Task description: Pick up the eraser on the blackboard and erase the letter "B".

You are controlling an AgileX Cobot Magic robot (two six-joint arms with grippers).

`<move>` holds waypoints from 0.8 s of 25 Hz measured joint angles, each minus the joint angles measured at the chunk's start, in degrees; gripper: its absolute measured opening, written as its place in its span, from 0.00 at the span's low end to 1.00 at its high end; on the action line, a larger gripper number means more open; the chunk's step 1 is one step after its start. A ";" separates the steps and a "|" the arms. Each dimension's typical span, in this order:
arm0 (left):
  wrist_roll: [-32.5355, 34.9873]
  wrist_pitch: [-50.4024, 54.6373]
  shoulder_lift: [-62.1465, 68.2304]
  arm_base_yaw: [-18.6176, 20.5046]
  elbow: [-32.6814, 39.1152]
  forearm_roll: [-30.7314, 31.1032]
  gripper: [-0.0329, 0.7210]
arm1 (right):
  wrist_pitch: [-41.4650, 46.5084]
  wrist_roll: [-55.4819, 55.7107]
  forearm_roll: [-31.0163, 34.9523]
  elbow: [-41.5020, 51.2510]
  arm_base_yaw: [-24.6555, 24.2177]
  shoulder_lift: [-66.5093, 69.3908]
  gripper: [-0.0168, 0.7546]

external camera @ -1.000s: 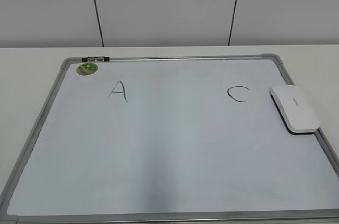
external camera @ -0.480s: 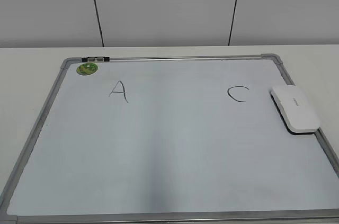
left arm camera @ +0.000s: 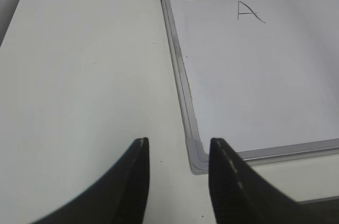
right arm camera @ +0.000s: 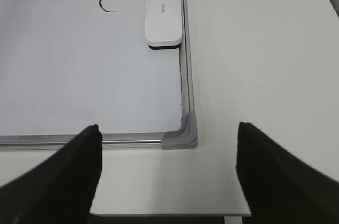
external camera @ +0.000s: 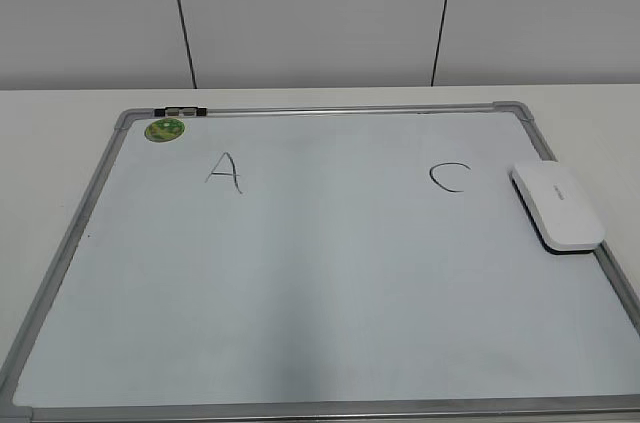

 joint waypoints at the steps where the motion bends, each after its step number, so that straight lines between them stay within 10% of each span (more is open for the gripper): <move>1: 0.00 0.00 0.00 0.00 0.00 0.00 0.41 | 0.00 0.00 0.00 0.00 0.00 0.00 0.78; 20: 0.00 0.00 0.00 0.75 0.00 0.00 0.39 | 0.00 0.00 0.00 0.00 0.00 0.00 0.78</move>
